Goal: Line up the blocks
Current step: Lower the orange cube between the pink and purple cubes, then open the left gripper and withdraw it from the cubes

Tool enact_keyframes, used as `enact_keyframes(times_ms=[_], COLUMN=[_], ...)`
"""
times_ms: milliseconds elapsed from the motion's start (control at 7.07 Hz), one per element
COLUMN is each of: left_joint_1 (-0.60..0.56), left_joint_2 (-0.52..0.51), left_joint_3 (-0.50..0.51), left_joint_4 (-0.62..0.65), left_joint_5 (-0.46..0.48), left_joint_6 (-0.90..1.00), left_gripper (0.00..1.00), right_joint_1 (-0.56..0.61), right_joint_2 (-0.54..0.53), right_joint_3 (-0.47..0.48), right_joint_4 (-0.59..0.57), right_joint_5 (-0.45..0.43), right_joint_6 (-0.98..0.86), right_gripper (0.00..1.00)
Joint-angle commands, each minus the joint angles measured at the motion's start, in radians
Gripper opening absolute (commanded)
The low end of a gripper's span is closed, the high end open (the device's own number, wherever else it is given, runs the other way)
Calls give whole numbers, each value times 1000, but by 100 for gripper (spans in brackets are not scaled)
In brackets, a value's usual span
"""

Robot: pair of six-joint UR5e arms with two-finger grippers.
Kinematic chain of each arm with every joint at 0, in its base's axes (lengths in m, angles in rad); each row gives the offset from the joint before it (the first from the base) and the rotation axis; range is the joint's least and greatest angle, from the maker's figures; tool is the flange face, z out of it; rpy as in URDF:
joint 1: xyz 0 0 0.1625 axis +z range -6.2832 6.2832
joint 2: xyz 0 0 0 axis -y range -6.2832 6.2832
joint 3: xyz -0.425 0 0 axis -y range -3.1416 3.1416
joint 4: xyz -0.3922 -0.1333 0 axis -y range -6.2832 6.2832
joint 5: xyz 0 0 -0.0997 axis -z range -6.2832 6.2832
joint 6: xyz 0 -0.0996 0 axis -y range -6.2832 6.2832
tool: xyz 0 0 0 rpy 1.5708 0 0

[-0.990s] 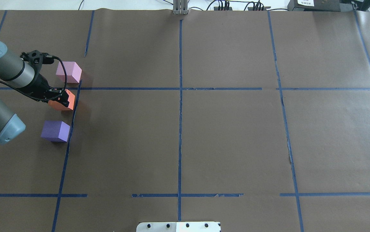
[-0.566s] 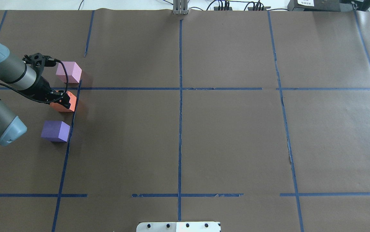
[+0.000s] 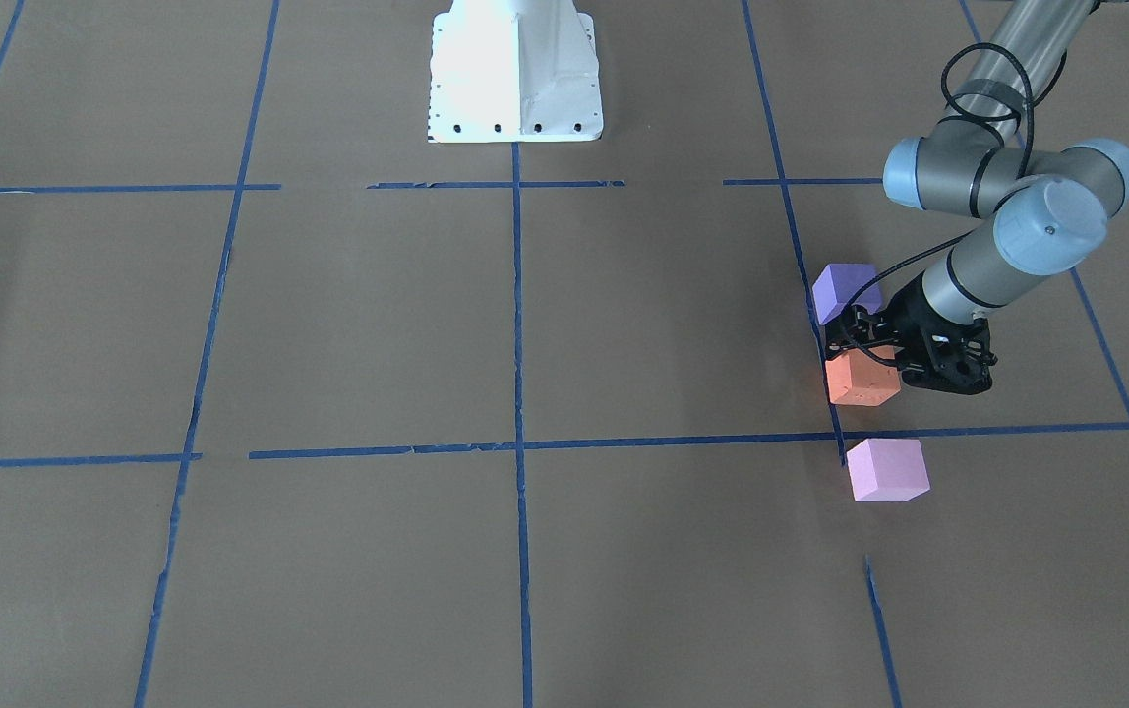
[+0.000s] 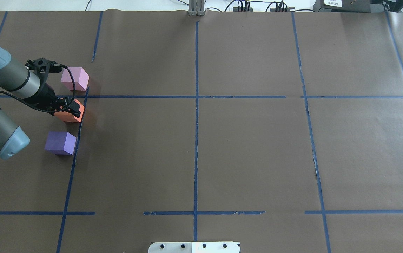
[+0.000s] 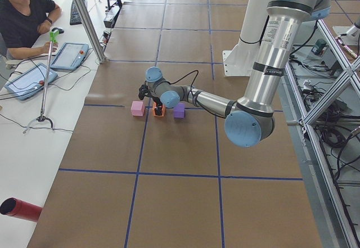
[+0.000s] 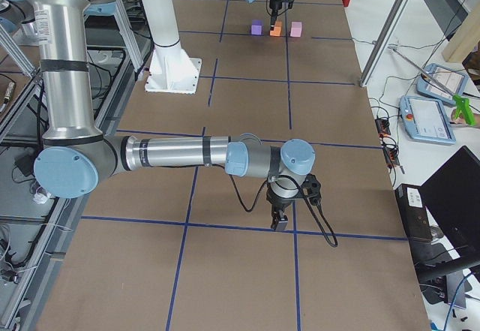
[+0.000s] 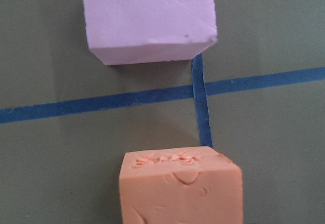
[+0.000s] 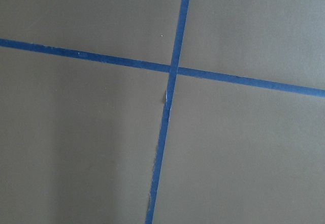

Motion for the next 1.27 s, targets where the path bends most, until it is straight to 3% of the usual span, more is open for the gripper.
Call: enact_keyframes(times_ms=[0, 141, 283, 707, 990, 1131], left_joint_1=[-13, -42, -99, -310, -405, -474], left_joint_2=[13, 10, -2, -36, 8, 12], left_joint_3=[-101, -161, -198, -197, -83, 53], left_joint_4=[38, 124, 238, 455, 431, 358], left_joint_5=[-5, -5, -5, 7, 18, 21], left_joint_6=[1, 15, 151, 536, 781, 914], left_gripper=[100, 100, 100, 100, 100, 100], right_joint_1=[0, 0, 0, 0, 0, 0], right_joint_2=[1, 1, 1, -1, -1, 1], right_joint_3=[0, 0, 0, 0, 0, 0], right_joint_4=[0, 0, 0, 0, 0, 0], right_joint_5=[0, 0, 0, 0, 0, 0], right_joint_6=[0, 0, 0, 0, 0, 0], right_gripper=[100, 100, 100, 100, 100, 100])
